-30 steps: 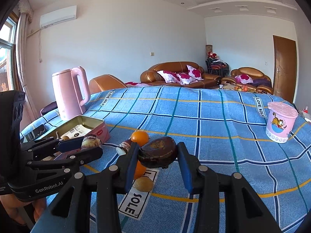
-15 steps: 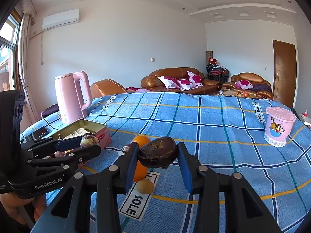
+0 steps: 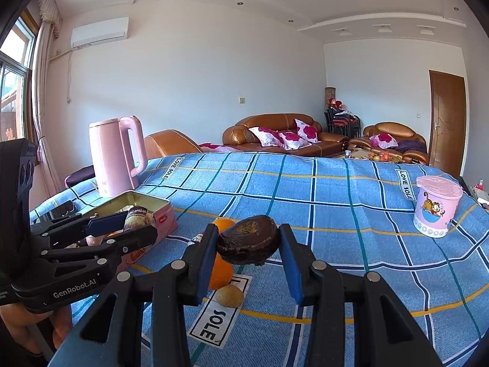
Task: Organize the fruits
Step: 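Carry the jar and the dark brown oval fruit over the pink tin box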
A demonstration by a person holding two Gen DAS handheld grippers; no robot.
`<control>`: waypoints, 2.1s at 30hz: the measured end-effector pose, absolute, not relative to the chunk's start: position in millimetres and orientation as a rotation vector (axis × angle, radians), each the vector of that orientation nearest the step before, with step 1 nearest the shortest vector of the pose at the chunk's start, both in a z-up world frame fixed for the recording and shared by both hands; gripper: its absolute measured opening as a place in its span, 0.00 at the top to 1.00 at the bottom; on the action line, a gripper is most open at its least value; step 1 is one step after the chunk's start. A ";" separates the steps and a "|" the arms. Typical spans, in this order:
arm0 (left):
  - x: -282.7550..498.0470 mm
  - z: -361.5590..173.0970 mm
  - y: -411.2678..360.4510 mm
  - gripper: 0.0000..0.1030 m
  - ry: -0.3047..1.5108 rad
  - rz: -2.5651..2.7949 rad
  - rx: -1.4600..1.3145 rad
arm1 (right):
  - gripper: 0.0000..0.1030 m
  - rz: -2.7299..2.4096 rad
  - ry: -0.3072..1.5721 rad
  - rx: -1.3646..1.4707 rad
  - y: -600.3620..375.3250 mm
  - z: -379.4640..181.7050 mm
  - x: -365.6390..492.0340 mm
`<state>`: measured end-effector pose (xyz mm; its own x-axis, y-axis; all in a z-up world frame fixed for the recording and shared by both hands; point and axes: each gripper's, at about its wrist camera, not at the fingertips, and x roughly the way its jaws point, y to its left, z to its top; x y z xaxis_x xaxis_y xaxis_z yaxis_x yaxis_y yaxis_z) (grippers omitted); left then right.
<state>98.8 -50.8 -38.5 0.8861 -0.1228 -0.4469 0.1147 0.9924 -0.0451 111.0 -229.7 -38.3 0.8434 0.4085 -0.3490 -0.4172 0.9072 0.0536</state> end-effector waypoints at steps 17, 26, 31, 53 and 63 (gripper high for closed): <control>87.0 -33.6 -52.3 0.55 0.397 -0.090 0.007 | 0.59 0.434 0.321 -0.042 -229.5 -35.3 104.3; 78.7 -32.8 -47.8 0.55 0.380 -0.088 0.006 | 0.59 0.427 0.288 -0.045 -229.1 -33.9 98.5; 73.2 -29.4 -38.7 0.55 0.373 -0.073 -0.002 | 0.59 0.444 0.285 -0.048 -222.9 -33.4 97.6; 57.3 -23.2 56.6 0.56 0.384 0.105 -0.083 | 0.59 0.621 0.277 -0.085 -154.7 -16.2 90.7; 68.7 -28.7 79.6 0.56 0.416 0.144 -0.110 | 0.59 0.689 0.291 -0.133 -113.1 -16.5 94.4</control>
<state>68.7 79.6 -28.7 0.9049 0.1168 -0.4092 -0.1616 0.9839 -0.0765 94.4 -113.1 -16.5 0.7338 0.6059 -0.3072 -0.6429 0.7656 -0.0256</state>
